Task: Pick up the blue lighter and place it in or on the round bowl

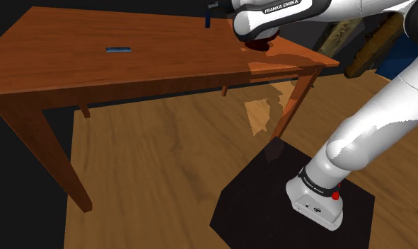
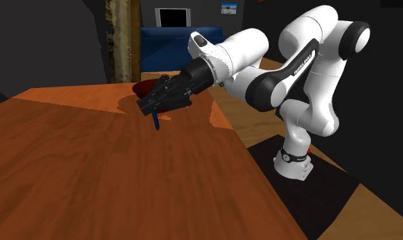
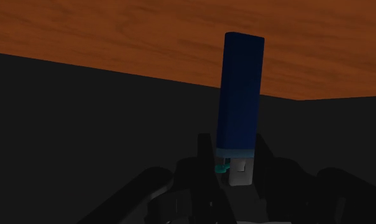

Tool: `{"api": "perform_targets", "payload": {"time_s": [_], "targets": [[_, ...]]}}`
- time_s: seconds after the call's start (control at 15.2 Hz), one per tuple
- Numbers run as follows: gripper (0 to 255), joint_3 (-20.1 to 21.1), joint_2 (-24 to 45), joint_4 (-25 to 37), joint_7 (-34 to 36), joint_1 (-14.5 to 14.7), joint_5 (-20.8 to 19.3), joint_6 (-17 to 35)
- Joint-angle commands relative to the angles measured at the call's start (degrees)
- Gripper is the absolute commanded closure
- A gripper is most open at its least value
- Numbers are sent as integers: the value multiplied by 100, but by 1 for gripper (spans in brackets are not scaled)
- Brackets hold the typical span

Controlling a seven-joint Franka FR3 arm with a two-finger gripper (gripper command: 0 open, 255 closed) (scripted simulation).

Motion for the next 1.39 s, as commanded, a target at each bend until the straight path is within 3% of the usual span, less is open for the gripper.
{"api": "perform_targets", "payload": {"time_s": [0.0,0.92,1.32], "targets": [[255,80,-54,122,41,-80,-29,-177],[255,62,-231,986,51,-76,-38,-1218],[255,-1495,-585,829,-1988,1071,1553,-1436]]}}
